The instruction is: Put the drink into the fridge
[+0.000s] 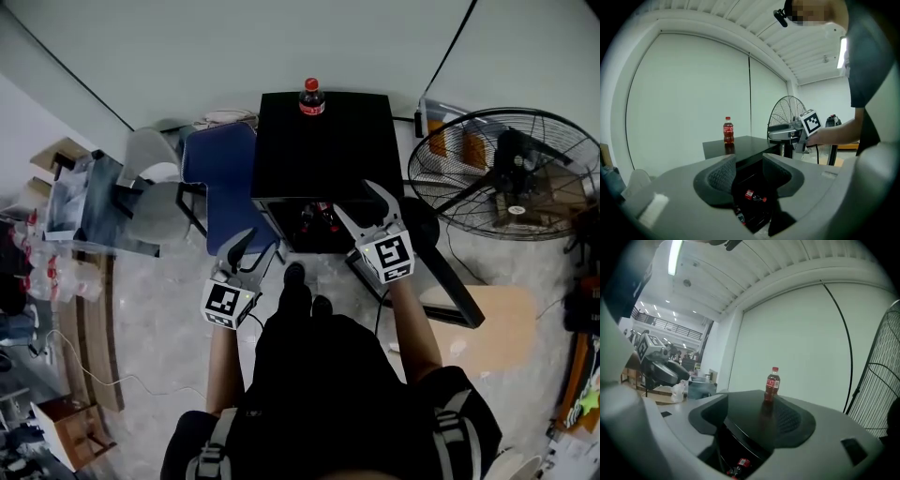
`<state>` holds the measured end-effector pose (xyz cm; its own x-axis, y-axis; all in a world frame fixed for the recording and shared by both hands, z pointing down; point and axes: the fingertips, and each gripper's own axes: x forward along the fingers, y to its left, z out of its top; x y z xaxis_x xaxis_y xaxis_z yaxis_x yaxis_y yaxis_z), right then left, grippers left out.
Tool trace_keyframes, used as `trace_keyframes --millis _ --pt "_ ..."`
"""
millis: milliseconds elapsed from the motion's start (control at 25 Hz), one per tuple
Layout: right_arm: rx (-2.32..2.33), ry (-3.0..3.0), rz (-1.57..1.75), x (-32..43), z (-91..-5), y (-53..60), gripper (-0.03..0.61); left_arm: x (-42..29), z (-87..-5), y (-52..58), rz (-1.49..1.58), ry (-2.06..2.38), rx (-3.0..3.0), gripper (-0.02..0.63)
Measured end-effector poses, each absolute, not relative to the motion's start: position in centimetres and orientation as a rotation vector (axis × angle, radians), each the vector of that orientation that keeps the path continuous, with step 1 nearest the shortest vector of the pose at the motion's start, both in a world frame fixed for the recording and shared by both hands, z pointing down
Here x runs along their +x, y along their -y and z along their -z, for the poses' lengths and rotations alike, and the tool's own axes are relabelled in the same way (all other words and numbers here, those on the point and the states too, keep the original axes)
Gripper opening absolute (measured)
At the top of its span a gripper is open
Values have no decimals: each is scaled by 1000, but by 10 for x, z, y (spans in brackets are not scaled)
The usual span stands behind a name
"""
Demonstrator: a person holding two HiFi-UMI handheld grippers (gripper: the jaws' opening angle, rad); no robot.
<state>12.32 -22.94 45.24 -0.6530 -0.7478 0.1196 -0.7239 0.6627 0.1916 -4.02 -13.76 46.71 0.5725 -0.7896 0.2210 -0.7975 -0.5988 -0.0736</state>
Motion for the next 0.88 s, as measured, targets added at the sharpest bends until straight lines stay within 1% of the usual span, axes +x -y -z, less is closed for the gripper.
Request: trace_keyframes --millis 400,520,560,600,880 --pt "1256 2673 206 116 -428 275 290 -42 -458 177 -335 1336 2807 178" --pt "1260 2680 192 111 -421 289 267 -47 -454 188 -330 1334 2816 178" --pt "1258 2685 190 108 -419 294 237 -49 -453 193 -329 1337 2817 178" --pt "1256 2690 190 106 -417 299 227 -52 -453 197 -329 1340 2817 178" --pt "1254 2701 189 93 -410 329 216 -67 -452 221 -332 1346 2816 178"
